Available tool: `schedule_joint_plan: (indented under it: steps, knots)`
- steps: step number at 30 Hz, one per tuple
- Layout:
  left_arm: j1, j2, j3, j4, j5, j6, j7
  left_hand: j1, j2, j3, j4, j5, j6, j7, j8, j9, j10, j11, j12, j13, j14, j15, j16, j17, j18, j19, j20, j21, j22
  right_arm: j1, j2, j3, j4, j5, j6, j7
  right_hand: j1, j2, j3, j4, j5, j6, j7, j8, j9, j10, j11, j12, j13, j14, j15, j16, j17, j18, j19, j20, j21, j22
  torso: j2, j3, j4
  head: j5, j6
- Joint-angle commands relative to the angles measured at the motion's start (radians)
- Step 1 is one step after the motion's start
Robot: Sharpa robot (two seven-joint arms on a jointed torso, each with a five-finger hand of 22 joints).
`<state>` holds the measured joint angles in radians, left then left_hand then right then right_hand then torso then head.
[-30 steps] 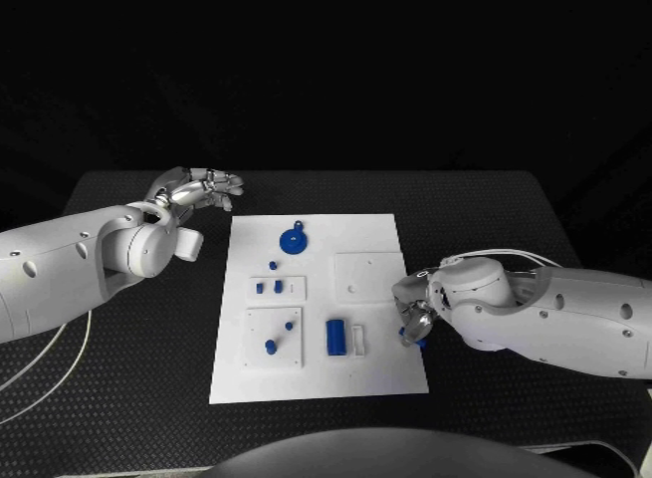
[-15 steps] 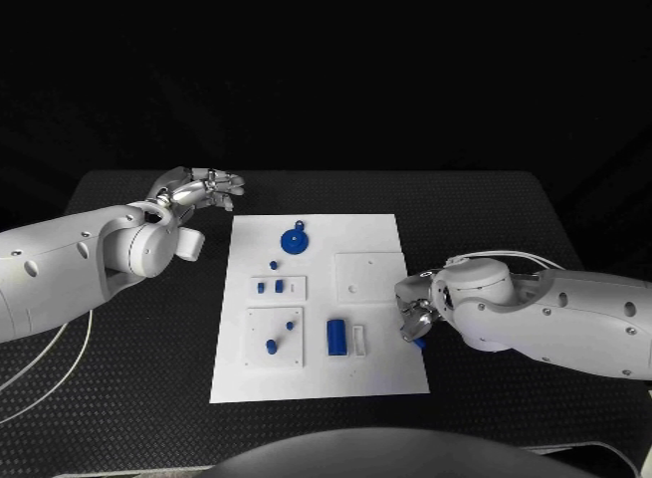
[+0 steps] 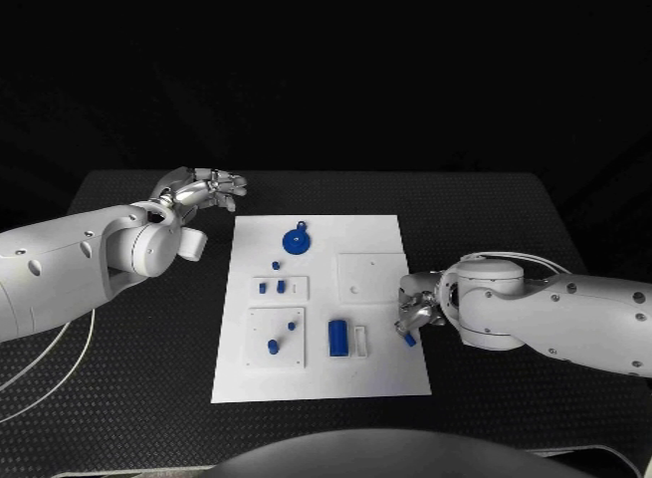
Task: Assemble the parts on the task board
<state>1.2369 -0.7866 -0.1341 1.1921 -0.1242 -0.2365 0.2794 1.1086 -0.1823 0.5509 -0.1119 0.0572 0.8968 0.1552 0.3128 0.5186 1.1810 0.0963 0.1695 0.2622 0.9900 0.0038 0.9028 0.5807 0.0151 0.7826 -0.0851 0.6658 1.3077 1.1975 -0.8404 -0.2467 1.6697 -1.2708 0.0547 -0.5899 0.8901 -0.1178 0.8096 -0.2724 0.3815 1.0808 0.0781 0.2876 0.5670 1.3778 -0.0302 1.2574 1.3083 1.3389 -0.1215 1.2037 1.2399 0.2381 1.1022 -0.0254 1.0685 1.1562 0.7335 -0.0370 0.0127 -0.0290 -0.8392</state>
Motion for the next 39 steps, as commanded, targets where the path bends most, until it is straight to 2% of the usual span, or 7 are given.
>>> schedule_joint_plan:
  steps: [1,14,25,30,39]
  knots:
    - [0.001,0.001,0.001,0.004,-0.003,0.009,0.007,-0.004,0.005,-0.002,0.002,-0.005,0.0,-0.002,0.006,-0.001,-0.002,0.003,0.006,0.0,-0.001,-0.002,-0.003,0.001,0.008,-0.004,-0.011,-0.005,0.022,0.007,0.003,-0.001,-0.009,0.195,-0.112,-0.001,0.01,0.022,0.002,-0.003,-0.008,0.005,-0.001,0.007,0.005,0.006,-0.003,0.0,0.005,0.005,-0.002,0.005,-0.002,0.024,0.007,-0.002,0.005,-0.001,0.0,0.0,-0.0011,0.002,0.0]
    - [0.001,0.001,0.001,0.007,-0.005,0.01,0.006,-0.003,0.004,-0.002,0.001,-0.005,0.0,-0.002,0.006,-0.001,-0.001,0.003,0.007,0.001,-0.001,-0.002,-0.003,0.001,0.008,-0.004,-0.011,-0.004,0.022,0.011,0.045,-0.001,-0.008,0.463,-0.149,-0.009,-0.014,0.011,-0.013,0.006,-0.026,0.006,-0.002,0.007,0.005,0.004,-0.004,-0.009,0.0,0.004,-0.005,0.003,-0.005,0.024,0.01,-0.003,0.004,-0.004,0.0,0.0004,-0.001,0.01,0.0]
    - [0.001,-0.001,0.001,0.009,-0.007,0.009,0.005,-0.003,0.004,-0.002,0.001,-0.005,0.0,-0.002,0.006,-0.001,-0.001,0.003,0.007,0.001,-0.001,-0.002,-0.003,0.001,0.008,-0.004,-0.011,-0.004,0.022,-0.001,0.084,-0.001,-0.029,0.488,-0.167,-0.01,-0.027,0.008,-0.024,0.01,-0.031,0.005,-0.002,0.006,0.004,0.001,-0.003,-0.012,-0.002,0.003,-0.006,0.0,-0.007,0.024,0.008,-0.003,0.002,-0.006,0.001,0.001,0.0007,0.014,-0.003]
    - [0.001,-0.002,0.001,0.01,-0.007,0.011,0.003,-0.003,0.004,-0.002,0.001,-0.005,0.0,-0.002,0.006,-0.001,-0.001,0.003,0.007,0.001,-0.001,-0.002,-0.003,0.001,0.008,-0.004,-0.011,-0.004,0.022,-0.004,0.09,-0.001,-0.031,0.489,-0.175,-0.01,-0.032,0.007,-0.029,0.013,-0.037,0.004,-0.002,0.006,0.004,0.001,-0.004,-0.013,-0.002,0.002,-0.007,0.0,-0.008,0.024,0.008,-0.003,0.002,-0.006,0.0,0.0007,-0.0005,0.017,-0.005]
    - [0.001,-0.004,0.001,0.011,-0.007,0.011,0.003,-0.003,0.003,-0.002,0.001,-0.005,0.0,-0.002,0.006,-0.001,-0.002,0.003,0.007,0.0,-0.001,-0.002,-0.003,0.001,0.008,-0.004,-0.011,-0.004,0.022,-0.012,0.107,-0.001,-0.045,0.487,-0.16,-0.01,-0.035,0.006,-0.031,0.014,-0.038,0.003,-0.002,0.006,0.004,-0.001,-0.004,-0.017,-0.004,0.001,-0.007,-0.002,-0.009,0.024,0.007,-0.003,0.001,-0.007,0.001,0.0005,-0.0002,0.018,-0.007]
